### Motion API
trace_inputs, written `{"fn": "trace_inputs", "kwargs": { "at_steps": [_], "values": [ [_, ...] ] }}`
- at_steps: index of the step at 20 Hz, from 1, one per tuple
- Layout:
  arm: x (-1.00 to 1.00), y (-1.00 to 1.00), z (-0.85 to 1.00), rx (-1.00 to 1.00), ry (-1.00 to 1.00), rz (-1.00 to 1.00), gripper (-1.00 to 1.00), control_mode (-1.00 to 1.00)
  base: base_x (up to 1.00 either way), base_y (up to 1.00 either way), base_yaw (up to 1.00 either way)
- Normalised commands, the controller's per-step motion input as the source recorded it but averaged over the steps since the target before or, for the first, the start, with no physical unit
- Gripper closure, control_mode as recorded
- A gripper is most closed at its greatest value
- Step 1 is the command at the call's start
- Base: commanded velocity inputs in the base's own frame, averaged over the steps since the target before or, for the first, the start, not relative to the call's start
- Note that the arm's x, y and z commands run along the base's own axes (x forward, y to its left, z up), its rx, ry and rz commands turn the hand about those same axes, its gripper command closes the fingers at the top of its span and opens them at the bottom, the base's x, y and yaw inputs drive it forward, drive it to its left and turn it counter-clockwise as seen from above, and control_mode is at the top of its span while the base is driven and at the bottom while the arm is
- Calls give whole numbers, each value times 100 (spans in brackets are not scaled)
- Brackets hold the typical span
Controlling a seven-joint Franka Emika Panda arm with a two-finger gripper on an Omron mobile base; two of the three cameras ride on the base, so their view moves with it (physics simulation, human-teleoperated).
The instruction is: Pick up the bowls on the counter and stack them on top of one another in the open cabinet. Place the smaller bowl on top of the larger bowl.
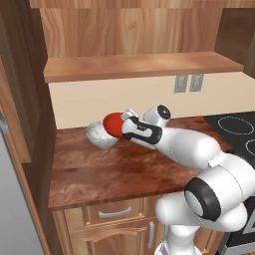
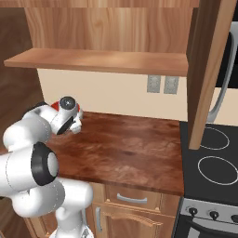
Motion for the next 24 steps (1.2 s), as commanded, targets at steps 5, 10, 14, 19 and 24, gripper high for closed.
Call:
{"fn": "trace_inputs", "kwargs": {
  "at_steps": [5,10,14,19,24],
  "values": [
    [22,11,6,0,3,-5,100,-100,0,0,0],
    [5,0,0,1,1,0,100,-100,0,0,0],
    [9,-3,0,7,4,2,100,-100,0,0,0],
    [1,0,0,1,0,0,100,-100,0,0,0],
    [17,7,0,0,1,0,100,-100,0,0,0]
  ]
}}
